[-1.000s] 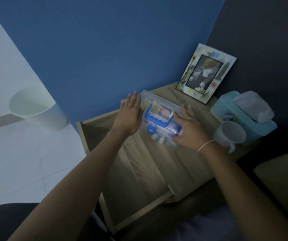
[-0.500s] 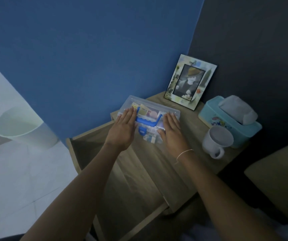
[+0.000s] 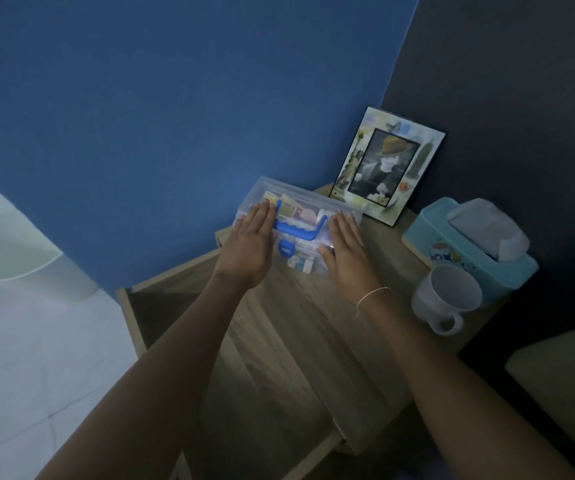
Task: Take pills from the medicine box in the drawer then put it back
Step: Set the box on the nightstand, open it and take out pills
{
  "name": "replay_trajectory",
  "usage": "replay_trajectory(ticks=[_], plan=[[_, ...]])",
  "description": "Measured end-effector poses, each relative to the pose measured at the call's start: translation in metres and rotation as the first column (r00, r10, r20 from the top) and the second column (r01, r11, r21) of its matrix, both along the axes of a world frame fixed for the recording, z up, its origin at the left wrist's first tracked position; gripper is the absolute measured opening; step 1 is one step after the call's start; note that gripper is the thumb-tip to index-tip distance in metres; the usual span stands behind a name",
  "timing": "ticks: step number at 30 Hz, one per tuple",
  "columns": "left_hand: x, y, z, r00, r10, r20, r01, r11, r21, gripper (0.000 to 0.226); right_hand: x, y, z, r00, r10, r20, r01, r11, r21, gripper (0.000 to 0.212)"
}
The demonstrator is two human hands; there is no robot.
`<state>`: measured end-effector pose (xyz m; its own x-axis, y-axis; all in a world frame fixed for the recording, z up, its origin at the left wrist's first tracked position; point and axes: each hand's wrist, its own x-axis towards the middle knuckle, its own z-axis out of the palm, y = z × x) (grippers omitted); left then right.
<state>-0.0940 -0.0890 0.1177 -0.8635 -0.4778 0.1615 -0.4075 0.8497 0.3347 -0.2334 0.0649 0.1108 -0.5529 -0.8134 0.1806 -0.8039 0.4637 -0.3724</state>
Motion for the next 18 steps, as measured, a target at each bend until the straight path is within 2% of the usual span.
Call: replay_trajectory(ticks=[2, 5, 7, 10, 14, 16, 18], plan=[[0.001, 0.001, 0.001, 1.0, -0.006, -0.022, 0.006, 1.0, 0.019, 0.055, 0.006, 0.004, -0.001, 0.998, -0.023, 0.053, 0.029, 0.991, -0.127, 0.073], [0.007, 0.015, -0.002, 0.978, 0.089, -0.19, -0.075, 0.994, 0.08, 0.056, 0.023, 0.017, -0.015, 0.947, -0.159, 0.278, 0.248, 0.914, -0.321, 0.092], [0.01, 0.031, -0.008, 0.939, 0.202, -0.279, -0.154, 0.971, 0.184, 0.057, 0.036, 0.022, -0.029, 0.856, -0.222, 0.466, 0.382, 0.88, -0.283, 0.098], [0.012, 0.054, -0.019, 0.878, 0.356, -0.32, -0.229, 0.899, 0.373, 0.054, 0.05, 0.024, -0.046, 0.771, -0.211, 0.601, 0.417, 0.88, -0.227, 0.088], [0.004, 0.068, -0.025, 0.74, 0.576, -0.347, -0.331, 0.761, 0.557, 0.041, 0.055, 0.027, -0.059, 0.819, -0.253, 0.514, 0.415, 0.881, -0.227, 0.061], [-0.002, 0.068, -0.022, 0.693, 0.662, -0.287, -0.32, 0.638, 0.7, 0.037, 0.055, 0.025, -0.062, 0.841, -0.292, 0.455, 0.422, 0.881, -0.214, 0.055], [-0.007, 0.068, -0.02, 0.686, 0.696, -0.212, -0.259, 0.506, 0.823, 0.036, 0.054, 0.022, -0.063, 0.853, -0.319, 0.413, 0.427, 0.882, -0.2, 0.052]])
